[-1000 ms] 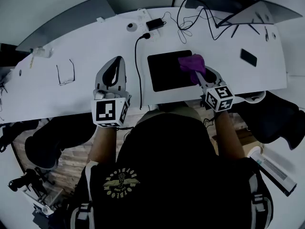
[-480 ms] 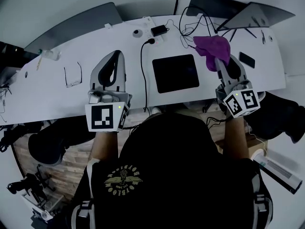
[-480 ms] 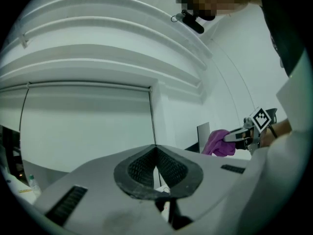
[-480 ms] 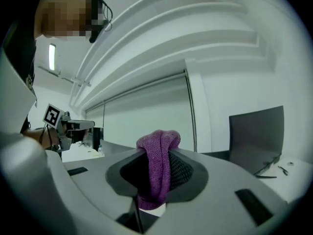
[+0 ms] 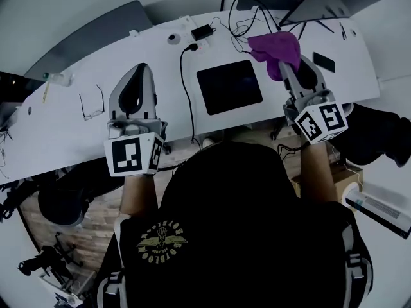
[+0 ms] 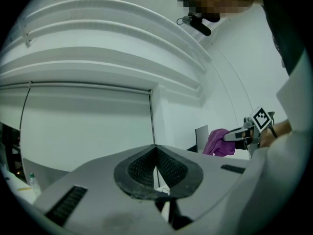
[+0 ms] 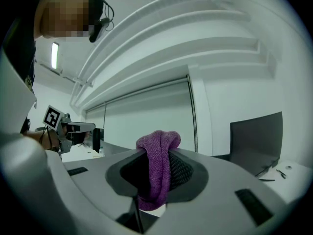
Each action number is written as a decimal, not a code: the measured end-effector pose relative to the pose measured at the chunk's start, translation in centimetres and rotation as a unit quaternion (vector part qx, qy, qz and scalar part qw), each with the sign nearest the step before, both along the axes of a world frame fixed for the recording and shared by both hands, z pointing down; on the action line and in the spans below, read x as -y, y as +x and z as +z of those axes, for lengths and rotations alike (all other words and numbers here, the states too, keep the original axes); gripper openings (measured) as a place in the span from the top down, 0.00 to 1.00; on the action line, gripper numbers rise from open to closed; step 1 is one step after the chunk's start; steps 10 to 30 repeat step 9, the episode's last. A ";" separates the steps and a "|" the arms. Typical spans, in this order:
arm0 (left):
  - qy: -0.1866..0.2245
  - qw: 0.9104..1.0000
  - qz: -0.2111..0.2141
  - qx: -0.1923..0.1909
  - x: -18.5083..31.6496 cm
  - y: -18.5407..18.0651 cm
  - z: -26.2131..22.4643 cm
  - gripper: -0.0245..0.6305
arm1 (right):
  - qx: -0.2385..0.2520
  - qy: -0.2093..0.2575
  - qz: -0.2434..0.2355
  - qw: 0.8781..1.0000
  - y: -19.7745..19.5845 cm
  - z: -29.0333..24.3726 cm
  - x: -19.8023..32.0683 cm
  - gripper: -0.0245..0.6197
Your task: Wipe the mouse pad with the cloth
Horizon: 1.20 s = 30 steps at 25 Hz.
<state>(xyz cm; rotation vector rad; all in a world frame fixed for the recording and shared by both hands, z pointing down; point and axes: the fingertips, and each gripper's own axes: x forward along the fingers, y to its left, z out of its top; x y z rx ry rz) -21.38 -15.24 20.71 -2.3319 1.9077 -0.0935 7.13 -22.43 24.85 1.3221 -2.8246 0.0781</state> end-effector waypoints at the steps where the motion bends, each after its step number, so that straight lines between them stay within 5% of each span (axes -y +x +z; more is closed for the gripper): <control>1: -0.002 1.000 0.001 0.001 0.0 0.2 0.2 0.96 | -0.007 0.000 0.000 1.000 0.0 0.0 0.0 0.83; 30: -0.018 1.000 -0.010 0.003 1.6 0.8 1.0 0.96 | 0.000 -0.003 -0.006 1.000 0.8 0.3 1.5 0.83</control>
